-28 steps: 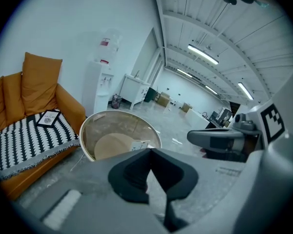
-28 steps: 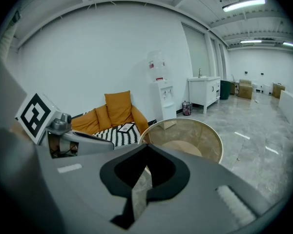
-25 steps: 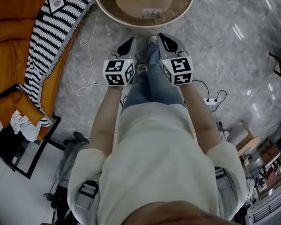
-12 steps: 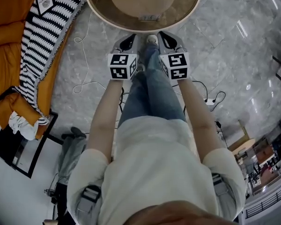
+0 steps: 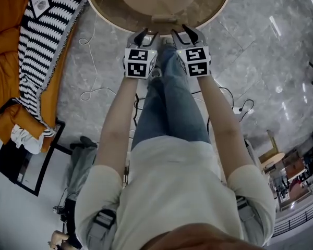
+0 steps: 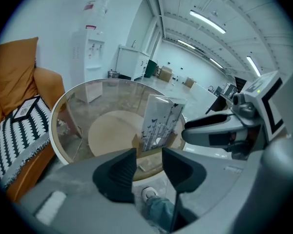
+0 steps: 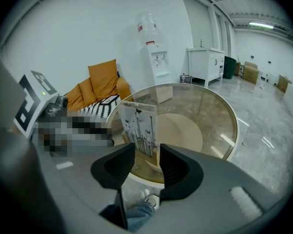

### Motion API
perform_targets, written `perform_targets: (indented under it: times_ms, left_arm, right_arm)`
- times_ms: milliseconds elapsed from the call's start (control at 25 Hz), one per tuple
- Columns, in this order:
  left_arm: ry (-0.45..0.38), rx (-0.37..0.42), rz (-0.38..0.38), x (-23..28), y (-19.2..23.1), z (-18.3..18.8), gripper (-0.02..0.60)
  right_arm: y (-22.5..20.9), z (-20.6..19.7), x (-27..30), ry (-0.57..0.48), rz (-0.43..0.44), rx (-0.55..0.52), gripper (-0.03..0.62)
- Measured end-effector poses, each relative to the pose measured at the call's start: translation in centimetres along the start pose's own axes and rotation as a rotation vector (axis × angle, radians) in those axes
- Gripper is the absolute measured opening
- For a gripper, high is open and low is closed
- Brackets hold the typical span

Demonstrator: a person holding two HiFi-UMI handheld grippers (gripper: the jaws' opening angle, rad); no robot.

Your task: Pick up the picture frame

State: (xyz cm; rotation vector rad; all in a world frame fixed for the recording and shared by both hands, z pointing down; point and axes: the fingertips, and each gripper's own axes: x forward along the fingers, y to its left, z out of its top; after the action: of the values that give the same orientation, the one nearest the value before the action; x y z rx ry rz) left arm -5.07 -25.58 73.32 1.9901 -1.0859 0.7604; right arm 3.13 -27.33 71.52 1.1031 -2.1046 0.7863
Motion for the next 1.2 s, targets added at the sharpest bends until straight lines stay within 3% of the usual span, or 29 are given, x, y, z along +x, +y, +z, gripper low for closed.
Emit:
perform_targets:
  times_ms: [160,600,1200]
  left_arm:
    - [0.014,0.011,-0.019,1.8,0.6,0.1,0.206]
    - [0.050,0.046,-0.047,5.4,1.7,0.1,0.207]
    - [0.056,0.078,-0.051,5.6,1.5,0.3,0.184]
  right_arm:
    - [-0.6,-0.5,2.2,0.023,0.024,-0.009,0.190]
    - [-1.1,-2.2,6.0,0.100,0.057,-0.027,0.220]
    - [-0.7,-1.6,5.9,0.080,0.039,-0.035,0.212]
